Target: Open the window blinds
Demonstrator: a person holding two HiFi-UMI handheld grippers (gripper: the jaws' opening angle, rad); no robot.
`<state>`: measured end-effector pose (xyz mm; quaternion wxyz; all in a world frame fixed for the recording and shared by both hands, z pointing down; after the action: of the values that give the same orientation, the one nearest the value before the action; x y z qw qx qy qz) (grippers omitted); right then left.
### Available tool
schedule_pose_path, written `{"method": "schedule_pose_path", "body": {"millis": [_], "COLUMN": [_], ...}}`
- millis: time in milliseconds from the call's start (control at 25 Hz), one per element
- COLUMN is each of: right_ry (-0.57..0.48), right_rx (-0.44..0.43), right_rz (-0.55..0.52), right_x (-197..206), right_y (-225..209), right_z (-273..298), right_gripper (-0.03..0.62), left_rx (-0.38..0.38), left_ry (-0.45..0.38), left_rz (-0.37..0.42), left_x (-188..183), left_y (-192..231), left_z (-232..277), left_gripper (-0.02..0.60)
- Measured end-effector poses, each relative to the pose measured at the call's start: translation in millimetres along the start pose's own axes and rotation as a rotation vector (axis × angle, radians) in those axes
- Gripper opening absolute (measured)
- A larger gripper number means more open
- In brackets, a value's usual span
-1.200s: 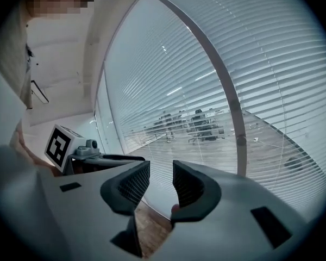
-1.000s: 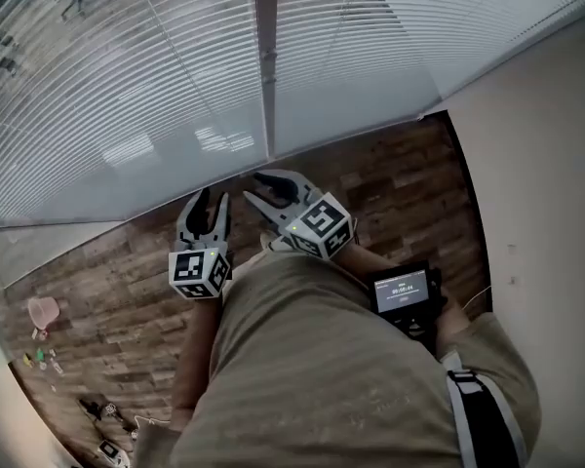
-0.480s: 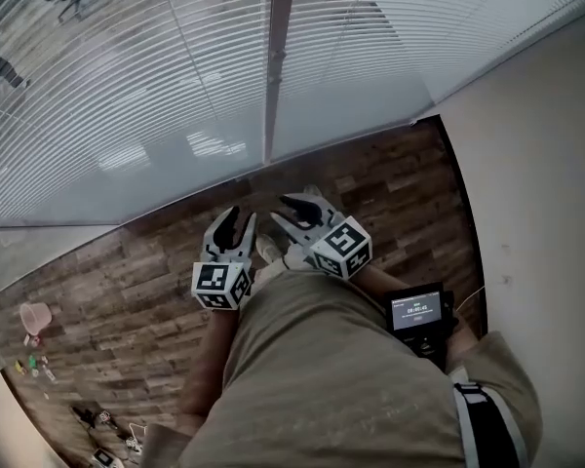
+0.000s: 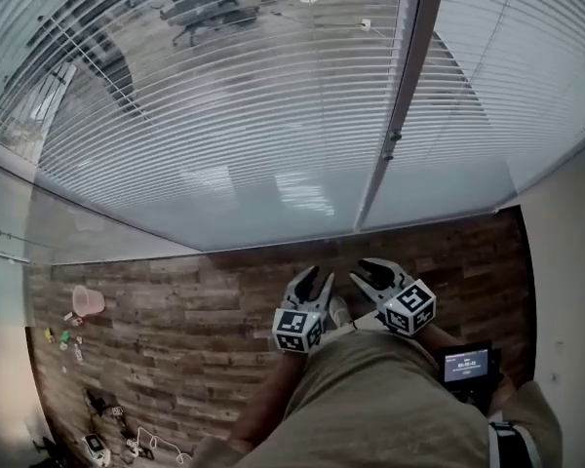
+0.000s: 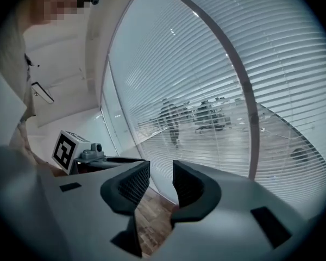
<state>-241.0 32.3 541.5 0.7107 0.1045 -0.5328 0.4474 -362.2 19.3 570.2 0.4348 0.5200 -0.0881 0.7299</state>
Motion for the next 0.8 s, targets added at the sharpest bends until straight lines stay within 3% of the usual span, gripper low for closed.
{"method": "schedule_pose_path", "body": {"millis": [160,320,440,720,800], "right_ry": [-0.018,-0.005,0.016,0.019,0.011], "right_rx": [-0.042,-0.043,-0.042,-0.059,-0.067], "right_rz": [-0.027,-0.029,-0.015,-0.034,-0.043], "right_x": [-18,-8,15,22,30], "right_y": [15,21,19,33,35], "right_z": [5,-19,-45,-74,-92], "right_gripper": [0.137,0.137,0.137,0.137,0.137], "left_rx": [-0.061,-0.088,-0.104,-0.055,-0.035], "left_ry": [-0.011,-0.008,-0.050,-0.062,-0.068], "left_rz": [-0.035,-0.061,-0.022,0.031,0.077], "left_x": [0,10,15,21,26], "left_y": [9,-6,-33,-83,-111], "left_z": [-21,-33,-38,-50,-54], "left_gripper": [0.152,0.130,0.030,0.015,0.015]}}
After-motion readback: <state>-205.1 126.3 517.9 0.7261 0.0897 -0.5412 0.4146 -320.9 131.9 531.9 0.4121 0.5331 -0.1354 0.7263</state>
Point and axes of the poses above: the fingertips, and each gripper's own axes: z forward along the fingers, y to its left, x out of its underside, the point moved 4 cm from there along -z, backward along the fingers, and after that the axes turned 6 degrees about y, right-handed, at the moved point
